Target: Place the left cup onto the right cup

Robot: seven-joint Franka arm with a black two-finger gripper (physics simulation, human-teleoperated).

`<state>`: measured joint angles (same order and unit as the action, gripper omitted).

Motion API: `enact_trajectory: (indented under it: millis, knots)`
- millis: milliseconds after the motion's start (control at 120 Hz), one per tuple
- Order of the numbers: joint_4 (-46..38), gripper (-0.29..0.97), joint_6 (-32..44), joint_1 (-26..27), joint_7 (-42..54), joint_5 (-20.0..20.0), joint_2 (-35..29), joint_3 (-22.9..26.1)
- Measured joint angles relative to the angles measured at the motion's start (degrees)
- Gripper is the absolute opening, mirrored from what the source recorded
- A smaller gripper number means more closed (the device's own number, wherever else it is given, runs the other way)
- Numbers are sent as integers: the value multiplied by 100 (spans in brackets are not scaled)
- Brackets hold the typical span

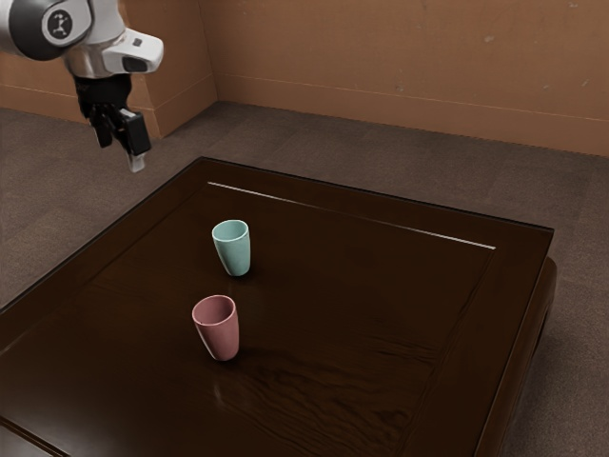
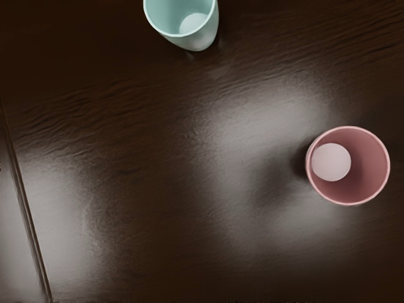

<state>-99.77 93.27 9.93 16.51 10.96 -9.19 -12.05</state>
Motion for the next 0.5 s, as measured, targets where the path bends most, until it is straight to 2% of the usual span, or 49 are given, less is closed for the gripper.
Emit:
enact_trajectory:
  millis: [283, 450, 500]
  knots:
    - [-44, 68, 62, -124, -329, 8, 197, -1]
    - [359, 68, 285, -197, -467, -9, 1181, -66]
    - [386, 68, 468, -235, -505, -138, 1429, -68]
